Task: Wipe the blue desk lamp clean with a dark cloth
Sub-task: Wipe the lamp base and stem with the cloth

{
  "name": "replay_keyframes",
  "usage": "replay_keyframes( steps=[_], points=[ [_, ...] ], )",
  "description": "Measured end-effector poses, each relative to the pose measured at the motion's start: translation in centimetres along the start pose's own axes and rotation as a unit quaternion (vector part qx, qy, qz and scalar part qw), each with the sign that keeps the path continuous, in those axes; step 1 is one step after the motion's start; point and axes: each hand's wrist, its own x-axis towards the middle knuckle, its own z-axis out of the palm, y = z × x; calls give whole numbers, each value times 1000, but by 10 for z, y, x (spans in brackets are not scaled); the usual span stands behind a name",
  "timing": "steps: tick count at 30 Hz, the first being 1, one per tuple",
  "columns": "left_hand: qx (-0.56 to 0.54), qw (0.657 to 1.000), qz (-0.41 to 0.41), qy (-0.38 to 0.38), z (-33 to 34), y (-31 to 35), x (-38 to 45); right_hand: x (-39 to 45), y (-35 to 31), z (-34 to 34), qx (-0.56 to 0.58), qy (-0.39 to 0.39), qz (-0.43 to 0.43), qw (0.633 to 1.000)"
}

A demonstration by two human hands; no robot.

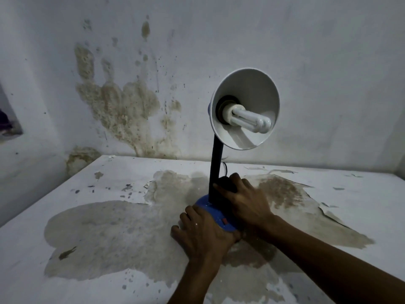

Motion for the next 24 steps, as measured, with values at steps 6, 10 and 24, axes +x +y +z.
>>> replay_keyframes(
  steps=[6,10,24],
  points=[
    [14,998,11,-61,-6,-2,3,-9,15,-7,63,-89,131,985],
    [-24,994,44,-100,-11,-15,11,-11,30,-22,185,-73,207,958],
    [-103,946,155,-266,-50,-72,61,22,2,10,233,-106,178,950]
  ],
)
